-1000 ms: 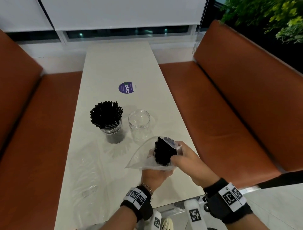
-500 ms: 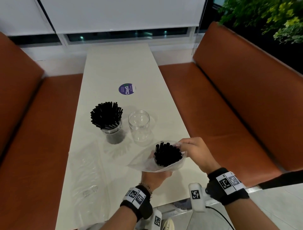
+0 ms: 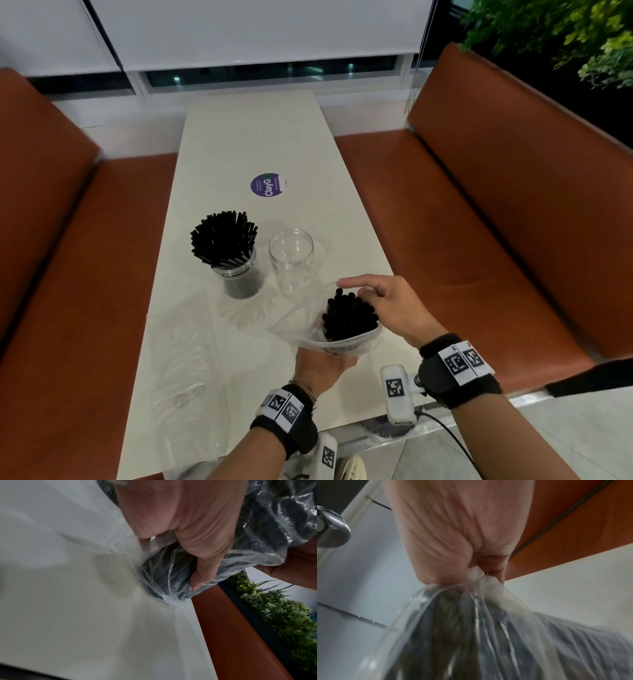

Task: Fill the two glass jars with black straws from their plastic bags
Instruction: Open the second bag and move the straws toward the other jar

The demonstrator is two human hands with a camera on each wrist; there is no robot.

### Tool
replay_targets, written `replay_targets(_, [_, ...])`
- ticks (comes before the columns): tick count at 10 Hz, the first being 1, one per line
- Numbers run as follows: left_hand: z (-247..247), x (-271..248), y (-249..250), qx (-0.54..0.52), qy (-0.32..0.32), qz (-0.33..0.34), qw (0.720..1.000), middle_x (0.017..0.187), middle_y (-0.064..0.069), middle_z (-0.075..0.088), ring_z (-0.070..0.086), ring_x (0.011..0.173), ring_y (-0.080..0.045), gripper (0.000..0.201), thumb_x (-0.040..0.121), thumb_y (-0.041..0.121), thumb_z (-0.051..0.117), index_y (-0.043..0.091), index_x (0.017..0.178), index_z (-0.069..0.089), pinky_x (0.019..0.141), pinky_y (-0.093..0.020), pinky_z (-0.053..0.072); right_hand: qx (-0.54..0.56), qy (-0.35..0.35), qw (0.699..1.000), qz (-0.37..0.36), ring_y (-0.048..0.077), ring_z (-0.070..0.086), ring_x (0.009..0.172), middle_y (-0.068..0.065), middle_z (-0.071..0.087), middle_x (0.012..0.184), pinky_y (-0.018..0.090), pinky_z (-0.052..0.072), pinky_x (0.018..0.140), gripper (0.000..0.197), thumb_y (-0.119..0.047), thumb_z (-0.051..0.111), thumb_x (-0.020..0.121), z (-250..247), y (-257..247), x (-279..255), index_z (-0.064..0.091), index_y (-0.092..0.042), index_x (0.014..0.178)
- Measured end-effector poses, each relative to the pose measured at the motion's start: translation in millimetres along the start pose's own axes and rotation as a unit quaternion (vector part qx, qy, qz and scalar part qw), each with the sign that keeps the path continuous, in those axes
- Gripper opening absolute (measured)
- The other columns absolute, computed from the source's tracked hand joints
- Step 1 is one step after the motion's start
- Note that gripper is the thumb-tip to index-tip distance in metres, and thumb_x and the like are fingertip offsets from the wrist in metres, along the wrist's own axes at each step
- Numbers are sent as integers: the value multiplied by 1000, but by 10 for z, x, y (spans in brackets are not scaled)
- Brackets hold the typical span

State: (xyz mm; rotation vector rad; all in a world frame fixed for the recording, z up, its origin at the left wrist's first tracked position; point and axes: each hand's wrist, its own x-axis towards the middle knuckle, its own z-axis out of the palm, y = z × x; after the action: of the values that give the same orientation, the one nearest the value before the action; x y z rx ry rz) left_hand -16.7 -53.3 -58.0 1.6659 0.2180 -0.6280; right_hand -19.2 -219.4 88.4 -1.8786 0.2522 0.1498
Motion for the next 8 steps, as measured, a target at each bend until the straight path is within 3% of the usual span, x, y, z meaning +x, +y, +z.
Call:
replay_targets(1, [16,-13,-7,-64,-56,-24,996,120,-10,75,67,87,-9,62,71,14,96,9,126,69,77,-18,52,-10,-100,995,17,11,64,131,-15,69,139,39,46,120,63,16,47,99,-120,13,4,70,-29,136])
replay_targets(2, [-4,-52,36,-88,-48,-14,995,107,-7,71,65,85,-5,69,69,7,96,2,130,65,75,-14,51,14,-190,981,41,10,55,142,-11,64,149,45,37,126,73,20,49,91,-300,52,-35,60,-25,148])
replay_targets(3, [3,-88,45,-3,-14,32,999,115,-15,74,73,100,-23,66,69,7,95,1,128,66,80,-23,58,69,-236,968,46,15,52,146,-3,61,153,48,32,128,82,29,47,87,-422,113,-118,53,-19,154])
replay_targets(4, [-15,-222,299,-136,-100,40,985,105,-15,80,79,91,-29,35,79,16,77,6,113,79,83,-45,66,101,-287,952,25,24,52,147,3,58,155,51,36,125,89,25,63,85,-430,195,-196,44,-20,159])
replay_targets(5, [3,-134,185,24,-45,166,985,105,2,78,75,104,-22,55,68,13,89,12,120,72,94,-39,62,45,-242,969,23,9,58,139,-11,62,149,31,46,115,102,6,90,73,-333,247,-272,46,-36,155])
replay_targets(6, [9,-105,130,85,-14,136,987,105,6,74,75,109,-22,63,68,24,95,10,124,70,91,-33,61,20,-126,992,4,-9,64,120,-22,69,131,8,53,93,97,3,99,65,-121,317,-301,55,-33,144])
replay_targets(7, [19,-70,104,124,0,177,976,105,7,78,76,103,-14,70,58,47,93,22,119,69,89,-38,64,28,-55,998,-10,4,70,118,-10,75,125,21,59,95,88,-3,103,59,25,526,-273,64,-26,134])
replay_targets(8, [25,-116,138,93,-32,173,980,111,3,77,75,110,-20,84,47,41,102,19,121,68,92,-39,63,47,-52,997,10,14,72,118,-3,78,122,32,61,97,81,-9,104,59,64,672,-264,67,-26,129])
